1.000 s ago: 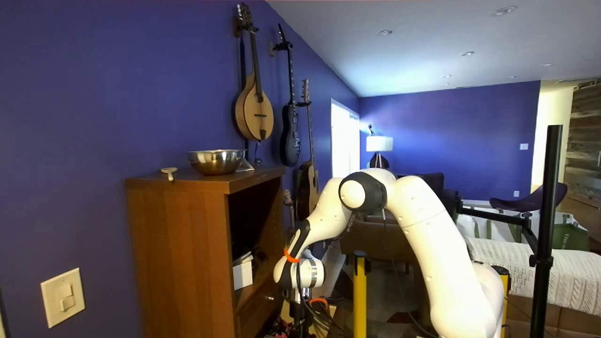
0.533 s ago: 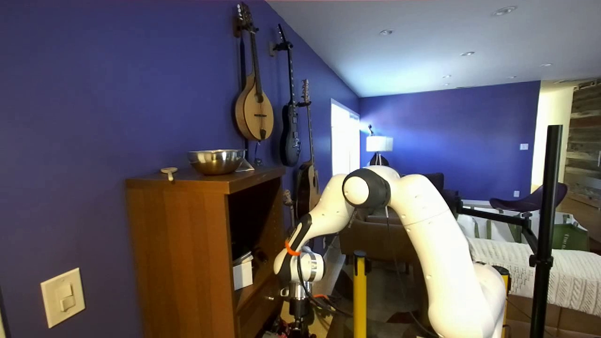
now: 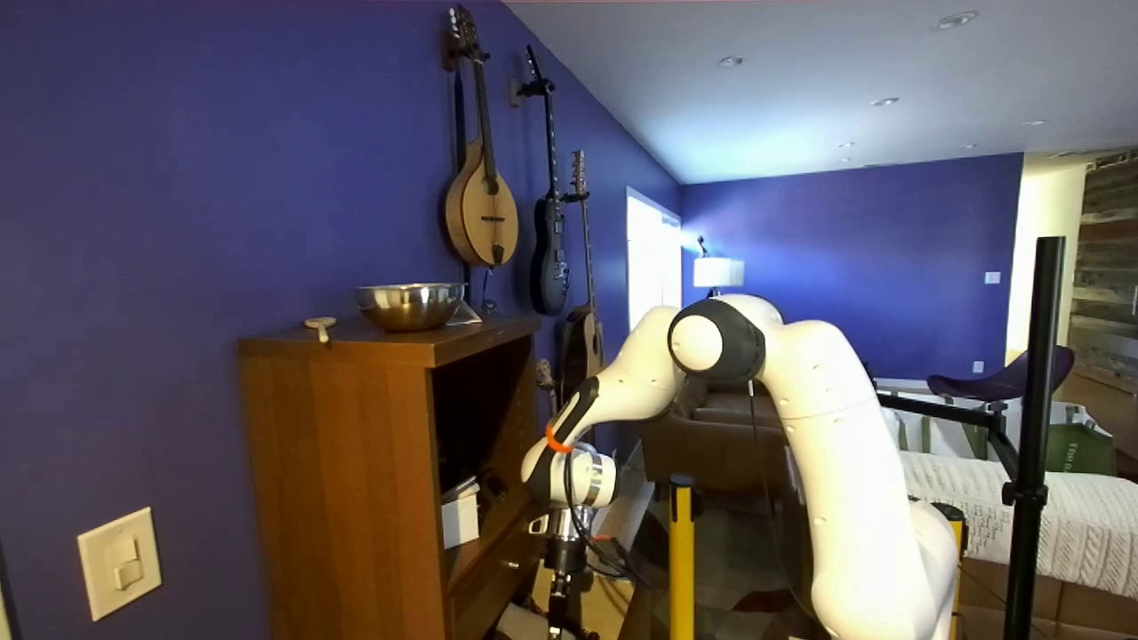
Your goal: Pick up a brown and beige bag from the open drawer and put it on top of the chest of drawers
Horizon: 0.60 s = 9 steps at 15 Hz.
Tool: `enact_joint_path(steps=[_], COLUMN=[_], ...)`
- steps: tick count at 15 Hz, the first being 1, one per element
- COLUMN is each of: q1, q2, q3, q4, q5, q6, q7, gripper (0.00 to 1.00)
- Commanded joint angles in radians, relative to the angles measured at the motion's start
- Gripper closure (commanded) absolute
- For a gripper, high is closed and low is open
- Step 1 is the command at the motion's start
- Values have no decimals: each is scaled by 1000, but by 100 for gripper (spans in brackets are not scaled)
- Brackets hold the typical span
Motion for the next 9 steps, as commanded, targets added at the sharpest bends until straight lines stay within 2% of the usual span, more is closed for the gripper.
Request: enact_joint_path(steps=[1, 6, 9], q1=[49, 89, 82], q2=[-109, -159, -209], q3=[-65, -154, -180], q4=[-59, -72, -87], q5=[14, -123, -145], q6=[-66, -264, -379], q7=[50, 233, 224], gripper=[98, 98, 98])
